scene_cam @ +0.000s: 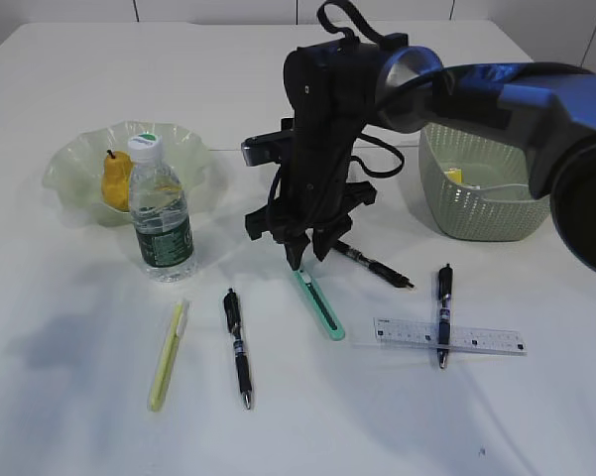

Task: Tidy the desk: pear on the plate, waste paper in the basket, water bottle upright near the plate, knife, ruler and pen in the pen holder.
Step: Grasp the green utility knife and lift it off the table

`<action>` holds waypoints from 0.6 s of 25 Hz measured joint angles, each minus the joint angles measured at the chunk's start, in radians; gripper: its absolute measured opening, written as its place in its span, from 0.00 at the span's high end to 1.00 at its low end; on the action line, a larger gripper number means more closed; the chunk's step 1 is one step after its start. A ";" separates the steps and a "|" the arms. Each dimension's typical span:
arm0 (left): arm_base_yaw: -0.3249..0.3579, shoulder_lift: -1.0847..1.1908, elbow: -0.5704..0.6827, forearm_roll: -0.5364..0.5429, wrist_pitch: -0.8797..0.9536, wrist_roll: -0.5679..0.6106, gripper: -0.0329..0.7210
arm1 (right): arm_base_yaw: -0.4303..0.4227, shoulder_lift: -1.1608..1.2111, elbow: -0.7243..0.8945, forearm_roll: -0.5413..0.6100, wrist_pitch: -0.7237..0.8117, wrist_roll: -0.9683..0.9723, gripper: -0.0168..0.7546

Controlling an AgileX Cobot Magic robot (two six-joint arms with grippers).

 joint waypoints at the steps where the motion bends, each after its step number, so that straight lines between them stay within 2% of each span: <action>1: 0.000 0.000 0.000 0.000 0.000 0.000 0.38 | 0.000 0.008 0.000 0.002 0.000 0.000 0.61; 15: 0.000 0.000 0.000 0.000 0.000 0.000 0.38 | 0.000 0.057 0.000 0.012 0.000 0.012 0.60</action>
